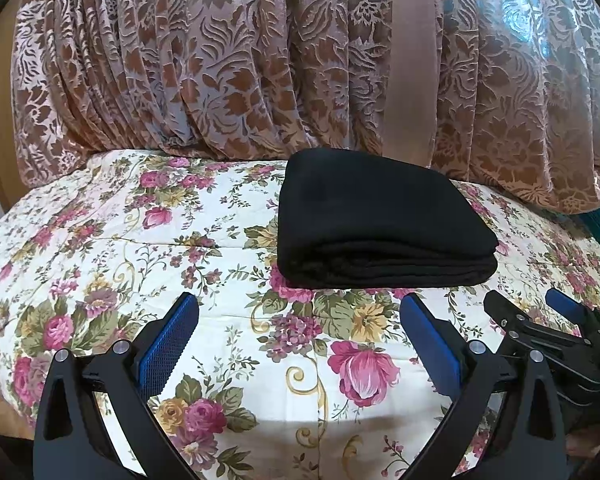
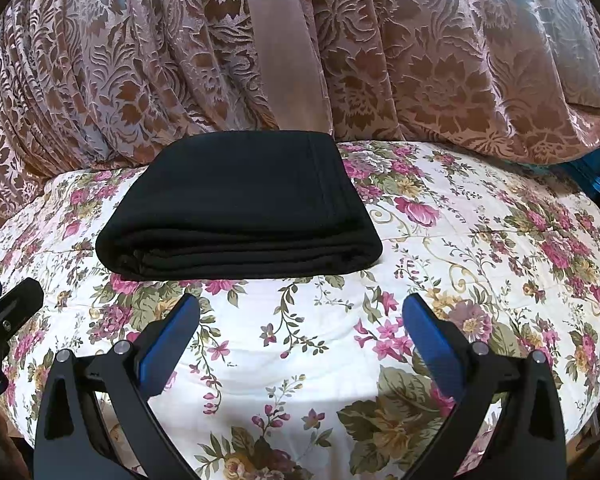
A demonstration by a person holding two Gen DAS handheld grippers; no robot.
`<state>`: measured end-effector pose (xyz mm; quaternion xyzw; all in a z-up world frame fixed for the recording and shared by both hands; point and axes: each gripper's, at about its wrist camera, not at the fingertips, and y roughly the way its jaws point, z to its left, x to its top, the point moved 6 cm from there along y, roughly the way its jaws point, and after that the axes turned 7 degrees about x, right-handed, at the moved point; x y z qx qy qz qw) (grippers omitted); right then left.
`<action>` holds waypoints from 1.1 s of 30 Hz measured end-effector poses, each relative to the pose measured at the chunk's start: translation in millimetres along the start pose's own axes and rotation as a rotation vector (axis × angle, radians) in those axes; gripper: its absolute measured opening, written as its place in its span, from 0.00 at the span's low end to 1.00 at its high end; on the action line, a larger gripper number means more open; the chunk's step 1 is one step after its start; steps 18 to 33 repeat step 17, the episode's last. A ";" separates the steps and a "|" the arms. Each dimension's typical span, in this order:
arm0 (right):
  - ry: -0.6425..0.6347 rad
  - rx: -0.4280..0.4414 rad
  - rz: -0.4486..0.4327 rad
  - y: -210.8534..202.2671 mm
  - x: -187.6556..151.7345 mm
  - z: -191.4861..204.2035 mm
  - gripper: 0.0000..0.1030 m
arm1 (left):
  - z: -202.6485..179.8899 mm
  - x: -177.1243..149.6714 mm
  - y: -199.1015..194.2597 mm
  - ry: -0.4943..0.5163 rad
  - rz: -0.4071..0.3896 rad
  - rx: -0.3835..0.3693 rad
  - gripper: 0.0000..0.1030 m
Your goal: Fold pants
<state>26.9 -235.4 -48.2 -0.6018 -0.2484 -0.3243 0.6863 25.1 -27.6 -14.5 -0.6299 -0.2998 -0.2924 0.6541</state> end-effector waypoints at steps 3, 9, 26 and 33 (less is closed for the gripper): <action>0.000 0.000 0.003 0.3 -0.7 0.3 0.98 | 1.8 -0.6 -1.0 0.002 -0.018 0.021 0.97; -0.009 0.000 0.008 2.0 -2.2 -0.2 0.98 | 2.3 -6.0 4.1 0.005 -0.002 0.023 0.97; 0.000 0.000 0.008 2.2 -2.3 -3.9 0.98 | 6.6 -7.9 7.8 -0.020 0.017 0.036 0.97; 0.000 0.000 0.008 2.2 -2.3 -3.9 0.98 | 6.6 -7.9 7.8 -0.020 0.017 0.036 0.97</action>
